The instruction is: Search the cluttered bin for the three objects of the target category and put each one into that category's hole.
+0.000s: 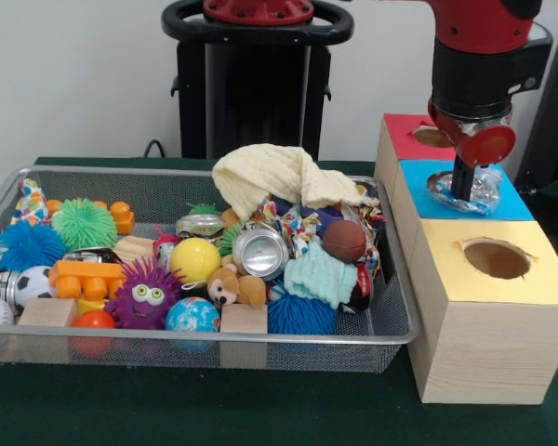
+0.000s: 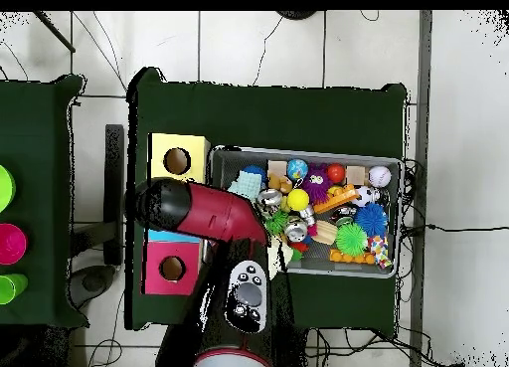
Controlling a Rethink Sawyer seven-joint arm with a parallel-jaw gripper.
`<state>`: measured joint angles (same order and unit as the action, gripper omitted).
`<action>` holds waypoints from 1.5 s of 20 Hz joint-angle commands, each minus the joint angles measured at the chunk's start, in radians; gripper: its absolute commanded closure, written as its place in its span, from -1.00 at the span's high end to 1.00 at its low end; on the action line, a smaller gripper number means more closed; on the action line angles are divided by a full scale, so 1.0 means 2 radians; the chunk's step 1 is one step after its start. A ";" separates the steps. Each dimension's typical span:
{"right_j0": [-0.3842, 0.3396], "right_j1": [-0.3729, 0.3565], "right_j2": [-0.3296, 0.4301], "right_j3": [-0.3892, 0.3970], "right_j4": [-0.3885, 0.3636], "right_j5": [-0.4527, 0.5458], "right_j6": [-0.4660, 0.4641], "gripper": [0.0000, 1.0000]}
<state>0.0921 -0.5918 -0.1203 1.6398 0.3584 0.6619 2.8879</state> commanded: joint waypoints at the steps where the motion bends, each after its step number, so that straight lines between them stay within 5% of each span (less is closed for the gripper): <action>1: 0.031 -0.007 -0.027 -0.033 -0.091 0.007 -0.024 -1.00; 19: 0.025 -0.035 -0.011 -0.036 -0.114 0.040 -0.009 -1.00; 30: 0.029 -0.066 -0.024 -0.061 -0.123 0.107 -0.014 -1.00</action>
<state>0.1670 -0.6884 -0.1742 1.5635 0.1842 0.7103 2.8881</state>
